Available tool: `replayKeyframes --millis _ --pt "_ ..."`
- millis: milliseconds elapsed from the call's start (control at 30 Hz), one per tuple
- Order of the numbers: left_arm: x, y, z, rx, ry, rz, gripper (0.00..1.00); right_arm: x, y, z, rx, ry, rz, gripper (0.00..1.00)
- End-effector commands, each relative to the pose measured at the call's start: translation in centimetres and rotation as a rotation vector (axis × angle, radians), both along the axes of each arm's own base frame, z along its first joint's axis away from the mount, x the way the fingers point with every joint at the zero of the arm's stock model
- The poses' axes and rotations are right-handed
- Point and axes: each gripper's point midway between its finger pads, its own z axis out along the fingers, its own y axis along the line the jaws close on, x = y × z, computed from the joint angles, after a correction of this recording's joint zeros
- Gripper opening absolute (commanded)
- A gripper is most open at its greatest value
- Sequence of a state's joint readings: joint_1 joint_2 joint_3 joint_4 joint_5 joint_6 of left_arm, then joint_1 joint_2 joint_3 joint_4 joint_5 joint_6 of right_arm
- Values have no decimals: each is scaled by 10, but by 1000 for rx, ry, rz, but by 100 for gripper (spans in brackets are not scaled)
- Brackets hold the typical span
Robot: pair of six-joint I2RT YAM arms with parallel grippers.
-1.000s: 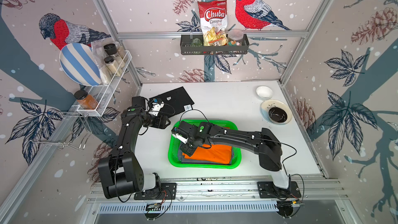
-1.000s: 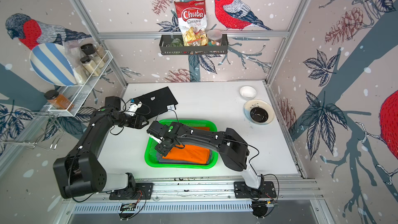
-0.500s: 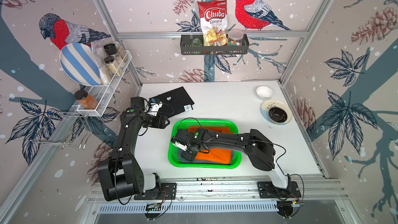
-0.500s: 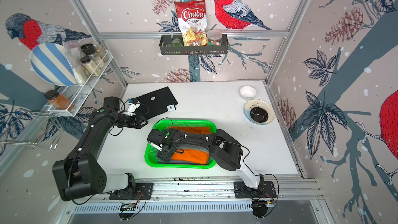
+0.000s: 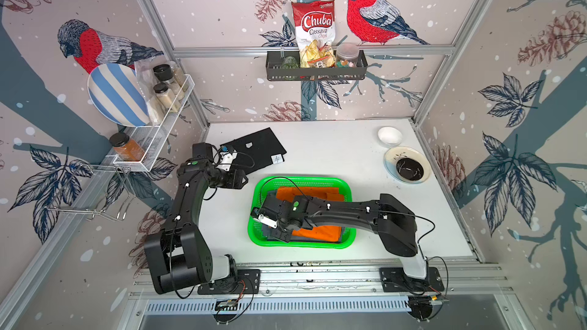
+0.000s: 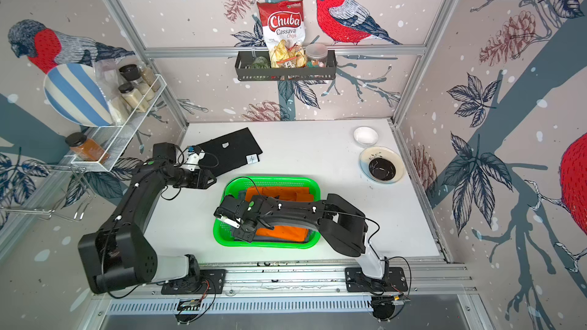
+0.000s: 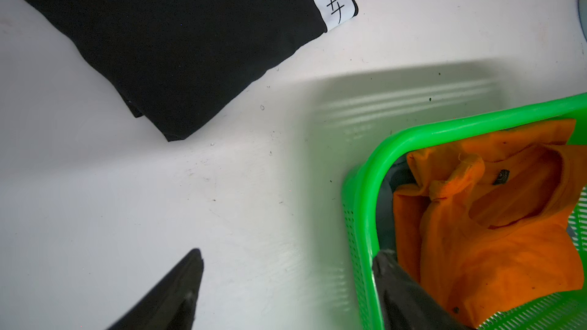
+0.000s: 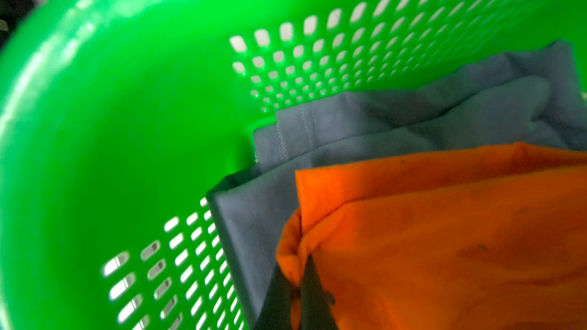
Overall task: Put the folded t-shirts into the basket
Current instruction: Place the T-shirt in the bin.
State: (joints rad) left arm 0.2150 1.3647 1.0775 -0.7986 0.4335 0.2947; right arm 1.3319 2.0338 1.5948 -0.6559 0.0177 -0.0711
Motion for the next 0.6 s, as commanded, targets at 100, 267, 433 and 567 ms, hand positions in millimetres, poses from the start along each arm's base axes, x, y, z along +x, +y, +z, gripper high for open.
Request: replayKeyframes --millis 100,267,433,567 --pt "2 3 -1 9 -2 5 82 -8 10 29 98 7 60 2" --pt "4 3 -2 2 1 5 82 -30 24 36 175 102 112 2" --pt "16 6 -3 8 -13 8 82 -31 27 24 171 142 89 47" --pt "31 11 0 27 -54 9 84 -17 24 60 292 201 21 53"
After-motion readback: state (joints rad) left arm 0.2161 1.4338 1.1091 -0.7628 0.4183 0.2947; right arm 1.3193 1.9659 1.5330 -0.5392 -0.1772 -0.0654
